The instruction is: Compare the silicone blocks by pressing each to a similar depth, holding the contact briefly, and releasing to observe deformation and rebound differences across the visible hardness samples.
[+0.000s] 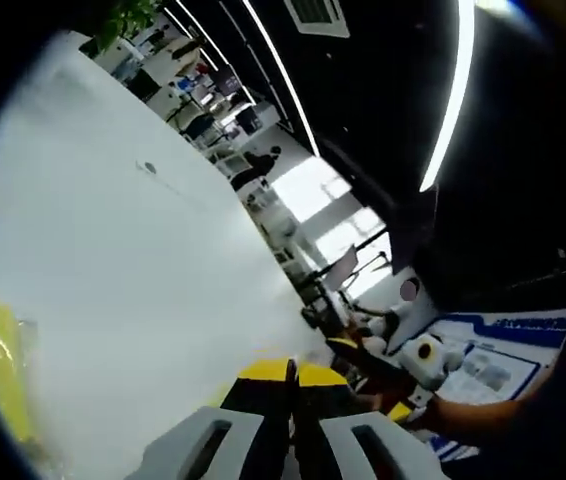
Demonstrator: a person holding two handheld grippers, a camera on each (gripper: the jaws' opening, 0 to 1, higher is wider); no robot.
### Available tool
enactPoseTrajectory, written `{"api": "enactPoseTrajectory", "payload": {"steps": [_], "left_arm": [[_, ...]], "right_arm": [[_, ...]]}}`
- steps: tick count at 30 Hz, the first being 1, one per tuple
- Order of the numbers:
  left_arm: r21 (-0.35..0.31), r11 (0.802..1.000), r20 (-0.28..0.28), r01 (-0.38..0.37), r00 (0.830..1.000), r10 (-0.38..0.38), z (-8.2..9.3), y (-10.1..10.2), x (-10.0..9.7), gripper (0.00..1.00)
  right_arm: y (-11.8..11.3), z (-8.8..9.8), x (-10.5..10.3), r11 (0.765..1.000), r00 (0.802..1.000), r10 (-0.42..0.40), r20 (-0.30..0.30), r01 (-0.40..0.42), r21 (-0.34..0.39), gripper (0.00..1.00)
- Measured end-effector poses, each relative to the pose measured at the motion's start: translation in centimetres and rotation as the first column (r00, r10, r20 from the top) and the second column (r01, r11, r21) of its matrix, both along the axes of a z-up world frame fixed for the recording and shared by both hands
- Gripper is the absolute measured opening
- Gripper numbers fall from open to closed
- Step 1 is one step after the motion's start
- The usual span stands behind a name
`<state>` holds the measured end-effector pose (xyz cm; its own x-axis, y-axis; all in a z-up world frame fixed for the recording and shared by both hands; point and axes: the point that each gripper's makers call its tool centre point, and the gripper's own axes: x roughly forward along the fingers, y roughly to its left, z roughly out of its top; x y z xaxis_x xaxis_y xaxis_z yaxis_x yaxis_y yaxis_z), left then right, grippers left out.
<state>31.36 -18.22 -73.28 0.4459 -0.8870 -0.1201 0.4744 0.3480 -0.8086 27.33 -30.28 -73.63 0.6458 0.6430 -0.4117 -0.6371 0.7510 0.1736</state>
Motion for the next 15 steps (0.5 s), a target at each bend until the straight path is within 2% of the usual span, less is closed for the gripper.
{"api": "enactPoseTrajectory", "payload": {"steps": [6, 12, 14, 15], "left_arm": [[0.066, 0.998, 0.061, -0.025, 0.998, 0.021, -1.1, 0.6, 1.7, 0.0], [0.159, 0.985, 0.13, -0.073, 0.99, 0.052, -2.5, 1.4, 3.7, 0.0], [0.155, 0.984, 0.1, -0.082, 0.993, 0.067, -3.0, 1.7, 4.3, 0.0], [0.164, 0.983, 0.103, -0.084, 0.992, 0.067, -3.1, 1.7, 4.4, 0.0]], "right_arm": [[-0.1, -0.5, -0.1, 1.0, 1.0, 0.01, -0.017, -0.01, -0.009, 0.97], [0.0, -0.5, 0.2, 1.0, 1.0, 0.003, -0.028, -0.003, 0.0, 0.97], [0.2, -0.5, 0.2, 1.0, 1.0, 0.005, -0.028, -0.005, -0.002, 0.97], [0.2, -0.5, 0.2, 1.0, 1.0, 0.006, -0.03, -0.006, 0.0, 0.97]]}}
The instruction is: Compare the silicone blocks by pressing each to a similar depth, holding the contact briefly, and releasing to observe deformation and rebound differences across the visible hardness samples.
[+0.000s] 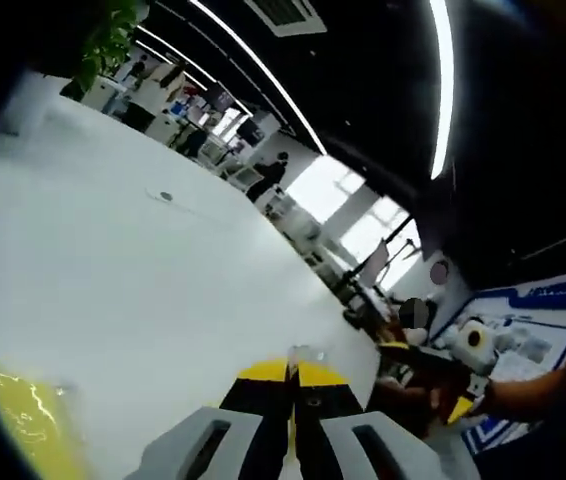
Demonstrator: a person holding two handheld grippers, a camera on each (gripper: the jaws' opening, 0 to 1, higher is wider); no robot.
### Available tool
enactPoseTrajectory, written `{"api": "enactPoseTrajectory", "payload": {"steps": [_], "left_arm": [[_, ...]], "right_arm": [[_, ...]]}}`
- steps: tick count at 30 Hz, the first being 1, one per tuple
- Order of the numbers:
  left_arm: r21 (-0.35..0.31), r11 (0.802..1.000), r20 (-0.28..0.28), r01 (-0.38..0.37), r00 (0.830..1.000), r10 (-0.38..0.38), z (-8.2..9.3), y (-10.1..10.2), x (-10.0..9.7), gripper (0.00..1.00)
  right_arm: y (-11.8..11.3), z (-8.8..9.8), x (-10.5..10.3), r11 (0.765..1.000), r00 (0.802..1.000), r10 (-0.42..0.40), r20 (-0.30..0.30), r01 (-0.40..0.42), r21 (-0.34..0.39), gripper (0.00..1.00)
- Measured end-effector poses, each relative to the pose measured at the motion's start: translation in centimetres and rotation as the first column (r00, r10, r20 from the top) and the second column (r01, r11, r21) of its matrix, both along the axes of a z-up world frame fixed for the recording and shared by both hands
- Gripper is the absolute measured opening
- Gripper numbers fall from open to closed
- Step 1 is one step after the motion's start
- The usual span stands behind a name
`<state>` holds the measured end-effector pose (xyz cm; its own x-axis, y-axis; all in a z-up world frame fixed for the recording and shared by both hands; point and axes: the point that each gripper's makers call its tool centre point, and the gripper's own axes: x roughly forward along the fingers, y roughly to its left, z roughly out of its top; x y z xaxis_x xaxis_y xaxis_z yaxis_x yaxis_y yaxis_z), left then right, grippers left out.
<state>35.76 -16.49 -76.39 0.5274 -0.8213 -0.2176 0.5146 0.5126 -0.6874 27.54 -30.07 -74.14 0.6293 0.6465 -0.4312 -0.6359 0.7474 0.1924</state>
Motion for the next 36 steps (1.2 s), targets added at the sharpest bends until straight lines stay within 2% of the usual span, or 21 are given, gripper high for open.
{"api": "enactPoseTrajectory", "payload": {"steps": [4, 5, 6, 8, 13, 16, 19, 20, 21, 26, 32, 33, 36], "left_arm": [[0.04, 0.999, -0.005, -0.009, 1.0, 0.01, -1.1, 0.5, 0.7, 0.0], [0.102, 0.995, 0.009, -0.007, 1.0, 0.006, -2.0, 1.0, 0.9, 0.0], [0.116, 0.993, 0.01, -0.008, 1.0, 0.007, -2.3, 1.1, 1.0, 0.0], [0.102, 0.995, -0.018, -0.009, 1.0, 0.011, -3.0, 1.2, 1.1, 0.0], [0.174, 0.985, -0.003, -0.001, 1.0, 0.001, -4.2, 1.2, 1.4, 0.0], [0.179, 0.984, -0.015, 0.0, 1.0, 0.003, -4.8, 1.1, 1.8, 0.0], [0.238, 0.971, -0.005, -0.001, 1.0, 0.002, -5.5, 1.1, 2.2, 0.0], [0.318, 0.948, 0.029, 0.005, 0.999, -0.015, -6.0, 1.4, 2.2, 0.0], [0.352, 0.936, 0.037, 0.011, 0.999, -0.026, -6.3, 1.4, 2.2, 0.0], [0.395, 0.918, 0.023, 0.014, 0.999, -0.025, -7.1, 1.4, 2.4, 0.0], [0.411, 0.911, 0.001, 0.018, 1.0, -0.021, -8.1, 1.8, 2.5, 0.0], [0.432, 0.901, 0.007, 0.03, 0.999, -0.036, -8.2, 1.9, 2.5, 0.0], [0.437, 0.899, 0.004, 0.034, 0.999, -0.04, -8.3, 2.0, 2.4, 0.0]], "right_arm": [[-0.1, 0.0, 0.1, 1.0, 1.0, -0.006, -0.004, 0.006, 0.002, 0.97], [-0.1, 0.0, 0.2, 1.0, 1.0, -0.012, -0.006, 0.012, 0.003, 0.97], [-0.2, -0.1, 0.2, 1.0, 1.0, -0.016, -0.008, 0.016, 0.003, 0.97], [-0.3, -0.2, 0.3, 1.0, 1.0, -0.019, -0.013, 0.019, 0.005, 0.97], [-0.2, -0.5, 0.3, 1.0, 1.0, -0.018, -0.025, 0.018, 0.001, 0.97], [-0.1, -0.4, 0.4, 1.0, 0.999, -0.025, -0.025, 0.025, 0.002, 0.97], [-0.1, -0.2, 0.5, 1.0, 0.999, -0.03, -0.023, 0.03, 0.004, 0.97], [-0.1, -0.3, 0.6, 1.0, 0.999, -0.03, -0.022, 0.03, 0.004, 0.96], [-0.1, -0.4, 0.6, 1.0, 0.999, -0.03, -0.021, 0.03, 0.004, 0.96], [-0.1, -0.8, 0.3, 0.999, 0.999, -0.031, -0.04, 0.032, 0.005, 0.96], [0.0, -0.7, 0.4, 0.999, 0.999, -0.031, -0.038, 0.031, 0.007, 0.96], [0.1, -0.6, 0.4, 1.0, 0.999, -0.03, -0.036, 0.03, 0.006, 0.96], [-0.1, -0.5, 0.5, 0.999, 0.999, -0.031, -0.033, 0.032, 0.005, 0.96]]}}
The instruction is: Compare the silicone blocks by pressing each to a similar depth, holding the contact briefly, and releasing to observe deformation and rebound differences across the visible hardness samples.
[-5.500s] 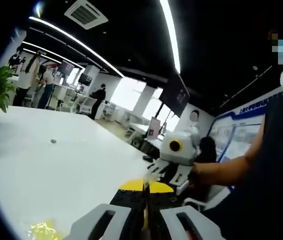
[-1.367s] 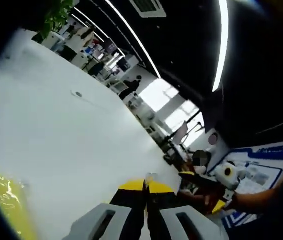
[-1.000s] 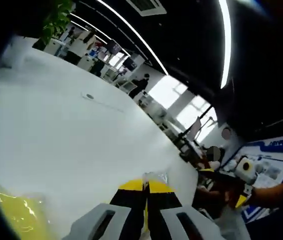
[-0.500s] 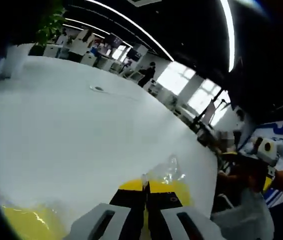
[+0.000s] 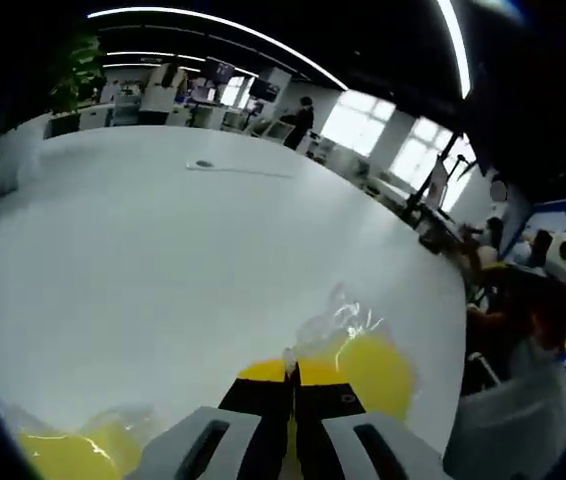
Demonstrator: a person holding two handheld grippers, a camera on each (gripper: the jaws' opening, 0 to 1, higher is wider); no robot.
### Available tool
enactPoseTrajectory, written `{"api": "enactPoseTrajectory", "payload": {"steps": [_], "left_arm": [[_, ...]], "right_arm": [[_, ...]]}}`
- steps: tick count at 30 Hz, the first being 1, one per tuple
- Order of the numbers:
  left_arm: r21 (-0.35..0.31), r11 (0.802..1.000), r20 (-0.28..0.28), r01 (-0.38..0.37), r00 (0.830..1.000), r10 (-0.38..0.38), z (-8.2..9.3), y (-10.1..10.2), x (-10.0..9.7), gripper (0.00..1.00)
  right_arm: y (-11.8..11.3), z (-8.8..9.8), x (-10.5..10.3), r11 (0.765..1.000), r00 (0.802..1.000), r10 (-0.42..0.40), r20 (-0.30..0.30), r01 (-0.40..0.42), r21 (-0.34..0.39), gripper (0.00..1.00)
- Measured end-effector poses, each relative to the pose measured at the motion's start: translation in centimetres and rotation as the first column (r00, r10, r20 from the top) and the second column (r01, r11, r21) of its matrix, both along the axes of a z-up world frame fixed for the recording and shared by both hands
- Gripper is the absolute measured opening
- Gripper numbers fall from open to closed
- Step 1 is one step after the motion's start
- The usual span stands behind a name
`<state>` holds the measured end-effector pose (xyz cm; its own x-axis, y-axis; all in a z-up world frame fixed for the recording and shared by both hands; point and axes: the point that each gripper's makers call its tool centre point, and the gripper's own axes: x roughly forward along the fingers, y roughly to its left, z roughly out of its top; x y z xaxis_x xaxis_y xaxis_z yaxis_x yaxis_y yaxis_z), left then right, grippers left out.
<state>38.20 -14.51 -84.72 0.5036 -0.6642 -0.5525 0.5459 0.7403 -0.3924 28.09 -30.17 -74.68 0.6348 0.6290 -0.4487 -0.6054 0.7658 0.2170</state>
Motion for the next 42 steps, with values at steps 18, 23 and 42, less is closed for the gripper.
{"api": "enactPoseTrajectory", "payload": {"steps": [18, 23, 42], "left_arm": [[0.06, 0.998, 0.013, 0.002, 1.0, -0.003, -1.1, 0.4, 0.1, 0.01], [0.069, 0.998, 0.018, 0.003, 1.0, -0.004, -1.1, 0.5, 0.1, 0.0], [-0.089, 0.995, 0.113, -0.051, 0.992, 0.061, 4.0, 0.0, 2.3, 0.64]], "right_arm": [[-0.3, 0.4, 0.0, 1.0, 1.0, -0.027, 0.002, 0.027, 0.012, 0.96], [-0.4, 0.6, 0.0, 0.999, 0.999, -0.034, 0.007, 0.034, 0.016, 0.96], [-0.2, 0.9, -0.2, 0.999, 0.999, -0.04, 0.01, 0.04, 0.026, 0.96]]}}
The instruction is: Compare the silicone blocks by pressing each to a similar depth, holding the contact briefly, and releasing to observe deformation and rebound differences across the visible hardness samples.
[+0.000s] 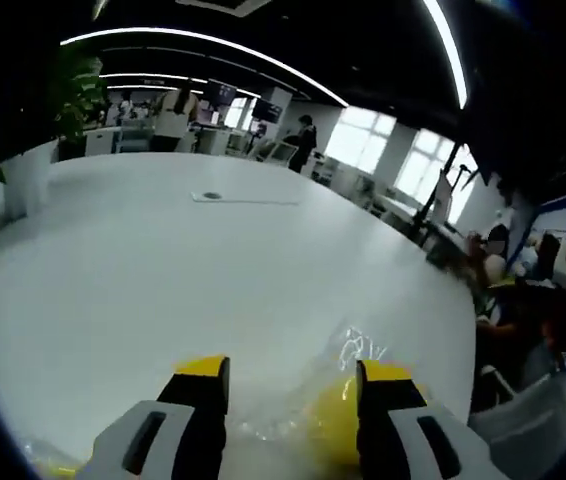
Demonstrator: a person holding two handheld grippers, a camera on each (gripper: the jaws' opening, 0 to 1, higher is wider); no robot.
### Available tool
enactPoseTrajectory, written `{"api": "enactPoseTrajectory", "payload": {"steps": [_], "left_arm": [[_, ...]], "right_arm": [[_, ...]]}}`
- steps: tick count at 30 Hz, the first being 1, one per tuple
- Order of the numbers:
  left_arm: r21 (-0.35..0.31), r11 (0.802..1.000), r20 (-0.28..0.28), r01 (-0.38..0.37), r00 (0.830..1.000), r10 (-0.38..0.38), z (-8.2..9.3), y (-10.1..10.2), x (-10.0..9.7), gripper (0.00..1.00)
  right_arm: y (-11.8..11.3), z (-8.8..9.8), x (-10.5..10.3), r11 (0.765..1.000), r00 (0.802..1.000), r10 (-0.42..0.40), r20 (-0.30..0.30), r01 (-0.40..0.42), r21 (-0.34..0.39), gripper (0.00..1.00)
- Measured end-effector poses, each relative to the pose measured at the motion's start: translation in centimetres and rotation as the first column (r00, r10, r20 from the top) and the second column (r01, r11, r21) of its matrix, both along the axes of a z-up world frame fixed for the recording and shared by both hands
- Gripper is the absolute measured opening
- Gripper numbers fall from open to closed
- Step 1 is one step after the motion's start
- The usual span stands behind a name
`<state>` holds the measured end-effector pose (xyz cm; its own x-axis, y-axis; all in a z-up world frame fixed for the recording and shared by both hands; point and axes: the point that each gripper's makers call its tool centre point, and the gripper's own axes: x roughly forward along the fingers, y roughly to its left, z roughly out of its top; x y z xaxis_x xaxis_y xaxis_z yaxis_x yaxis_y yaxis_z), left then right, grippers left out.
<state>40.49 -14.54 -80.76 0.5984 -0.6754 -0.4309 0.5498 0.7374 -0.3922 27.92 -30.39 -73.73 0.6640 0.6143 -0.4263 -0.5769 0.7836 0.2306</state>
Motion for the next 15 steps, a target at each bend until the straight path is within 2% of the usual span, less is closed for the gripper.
{"api": "enactPoseTrajectory", "payload": {"steps": [1, 3, 5, 9, 15], "left_arm": [[-0.038, 0.999, -0.005, 0.0, 1.0, 0.0, 0.5, -0.2, 0.2, 0.7], [-0.044, 0.999, 0.06, -0.03, 0.998, 0.033, 1.9, 0.5, 1.1, 0.79], [-0.07, 0.996, 0.071, -0.053, 0.996, 0.058, 3.2, 1.2, 1.6, 0.91], [-0.091, 0.995, 0.105, -0.047, 0.993, 0.056, 5.2, 2.4, 2.1, 0.99], [-0.069, 0.998, 0.157, -0.004, 0.988, 0.014, 8.1, 4.2, 1.9, 1.0]], "right_arm": [[0.0, 0.0, 0.0, 1.0, 1.0, 0.0, 0.0, 0.0, 0.001, 0.96], [0.0, 0.1, 0.1, 1.0, 1.0, 0.001, 0.003, -0.001, 0.0, 0.96], [-0.1, 0.4, 0.4, 1.0, 1.0, -0.004, 0.018, 0.004, -0.002, 0.96], [-0.3, 0.8, 0.8, 1.0, 1.0, -0.004, 0.029, 0.004, -0.015, 0.97], [-0.5, 1.0, 1.4, 1.0, 1.0, 0.001, 0.029, 0.0, -0.026, 0.96]]}}
